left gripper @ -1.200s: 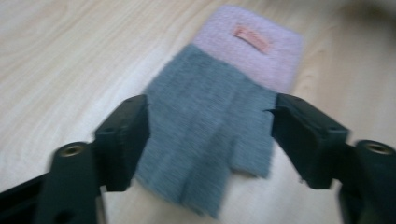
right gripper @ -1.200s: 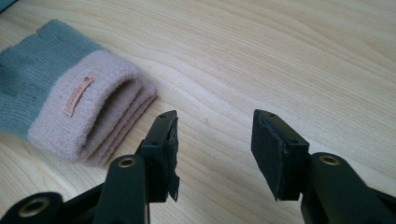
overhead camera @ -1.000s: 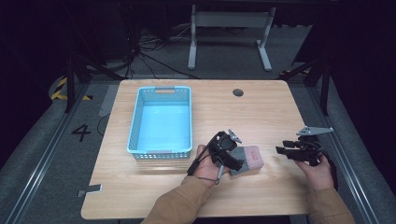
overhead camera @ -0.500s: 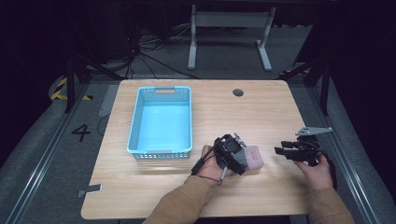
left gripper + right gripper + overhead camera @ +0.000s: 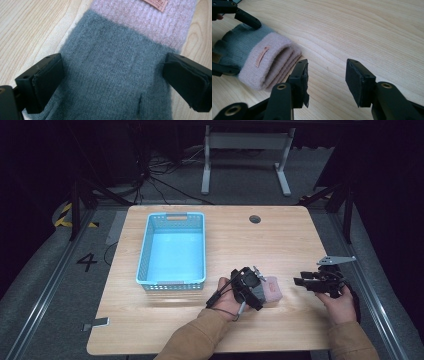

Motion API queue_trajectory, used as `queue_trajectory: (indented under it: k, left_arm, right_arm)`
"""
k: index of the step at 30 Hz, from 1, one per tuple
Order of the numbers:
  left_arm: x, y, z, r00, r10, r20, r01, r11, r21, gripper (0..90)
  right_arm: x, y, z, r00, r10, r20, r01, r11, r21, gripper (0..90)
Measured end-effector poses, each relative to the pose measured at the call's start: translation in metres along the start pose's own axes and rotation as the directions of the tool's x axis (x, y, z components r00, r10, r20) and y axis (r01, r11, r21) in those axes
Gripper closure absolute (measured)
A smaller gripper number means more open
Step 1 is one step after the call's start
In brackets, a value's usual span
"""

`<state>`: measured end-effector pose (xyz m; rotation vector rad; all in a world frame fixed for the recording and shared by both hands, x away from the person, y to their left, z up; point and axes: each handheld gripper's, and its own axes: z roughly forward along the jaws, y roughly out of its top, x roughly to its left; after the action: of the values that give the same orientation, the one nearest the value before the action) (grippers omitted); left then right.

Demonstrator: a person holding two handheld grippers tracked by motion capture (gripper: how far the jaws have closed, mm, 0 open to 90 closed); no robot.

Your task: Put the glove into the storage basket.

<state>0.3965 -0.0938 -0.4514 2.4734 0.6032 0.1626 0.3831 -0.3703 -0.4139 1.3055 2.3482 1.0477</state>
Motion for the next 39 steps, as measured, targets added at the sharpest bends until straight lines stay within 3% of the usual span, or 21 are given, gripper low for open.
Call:
queue_trajectory:
  k: [5, 9, 16, 22, 28, 31, 39]
  left_arm:
    - [-0.002, -0.001, 0.0, 1.0, -0.004, -0.007, 0.004, 1.0, -0.002, 5.5]
    - [-0.005, 0.001, -0.002, 0.9996, -0.025, -0.014, 0.025, 0.9996, 0.01, 11.8]
    - [-0.014, 0.003, -0.007, 1.0, -0.001, 0.001, 0.001, 0.9999, 0.013, 37.4]
    - [-0.017, 0.004, -0.011, 0.9997, 0.011, -0.023, -0.011, 0.9999, 0.011, 57.0]
    - [-0.016, 0.005, -0.015, 0.9998, 0.015, -0.016, -0.015, 0.9999, 0.0, 62.3]
    - [-0.014, 0.005, -0.02, 1.0, -0.001, -0.001, 0.001, 0.9999, -0.015, 63.3]
    - [-0.008, 0.003, -0.045, 0.9997, -0.018, 0.016, 0.018, 0.9993, -0.031, 63.5]
  right_arm:
    - [0.0, 0.0, -0.001, 1.0, 0.0, 0.0, 0.0, 1.0, -0.001, 53.3]
    - [0.0, 0.0, -0.001, 1.0, 0.0, 0.004, 0.0, 1.0, -0.003, 53.4]
    - [0.0, 0.0, -0.001, 1.0, 0.002, 0.004, -0.002, 1.0, -0.002, 53.5]
    - [-0.001, -0.001, -0.001, 1.0, 0.004, 0.001, -0.004, 1.0, -0.002, 53.7]
    - [-0.002, 0.0, -0.001, 1.0, 0.003, 0.0, -0.003, 1.0, -0.008, 54.4]
    - [-0.003, 0.002, 0.0, 1.0, 0.002, -0.004, -0.002, 1.0, -0.01, 54.6]
    - [-0.004, 0.009, 0.003, 0.9999, 0.0, -0.016, -0.001, 1.0, -0.017, 55.8]
